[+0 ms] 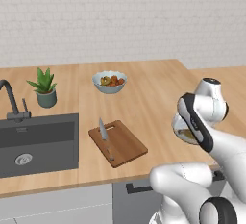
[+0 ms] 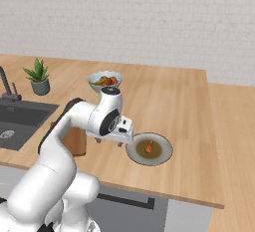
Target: Pick up the knife from the drawer and place it on the cutting board. Then place the meat from the plate to the cutting board.
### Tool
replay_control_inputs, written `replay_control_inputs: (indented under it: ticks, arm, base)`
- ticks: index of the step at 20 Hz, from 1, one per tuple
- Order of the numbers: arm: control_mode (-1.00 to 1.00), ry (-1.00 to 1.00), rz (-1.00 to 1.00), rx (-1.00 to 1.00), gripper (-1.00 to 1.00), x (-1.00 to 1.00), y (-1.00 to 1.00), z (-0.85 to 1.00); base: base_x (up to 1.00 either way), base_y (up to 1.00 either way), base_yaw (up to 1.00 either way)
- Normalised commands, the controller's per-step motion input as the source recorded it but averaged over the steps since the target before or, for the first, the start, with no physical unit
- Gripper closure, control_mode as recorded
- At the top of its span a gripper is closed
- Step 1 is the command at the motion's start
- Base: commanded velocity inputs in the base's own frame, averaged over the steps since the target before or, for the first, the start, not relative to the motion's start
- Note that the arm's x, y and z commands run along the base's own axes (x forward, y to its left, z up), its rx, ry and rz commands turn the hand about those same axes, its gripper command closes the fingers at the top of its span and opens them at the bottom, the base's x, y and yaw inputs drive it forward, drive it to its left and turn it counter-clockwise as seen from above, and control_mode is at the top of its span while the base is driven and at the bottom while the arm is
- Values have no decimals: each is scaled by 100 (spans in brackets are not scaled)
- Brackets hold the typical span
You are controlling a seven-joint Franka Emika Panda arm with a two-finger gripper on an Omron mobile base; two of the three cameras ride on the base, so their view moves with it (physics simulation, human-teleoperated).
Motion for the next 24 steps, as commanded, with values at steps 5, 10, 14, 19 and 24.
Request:
replay_control_inputs:
  ticks: [5,10,14,19,24]
  arm:
    - [-100,5,0,2,-100,56,-85,1]
    - [-100,6,0,7,-100,48,-82,0]
    - [-100,9,1,8,-100,55,-63,-8]
    - [-100,2,1,1,-100,52,-38,-28]
    - [-100,0,0,0,-100,45,-25,-38]
  base:
    - [0,0,0]
    - [0,0,0]
    - [0,0,0]
    - [0,0,0]
    - [0,0,0]
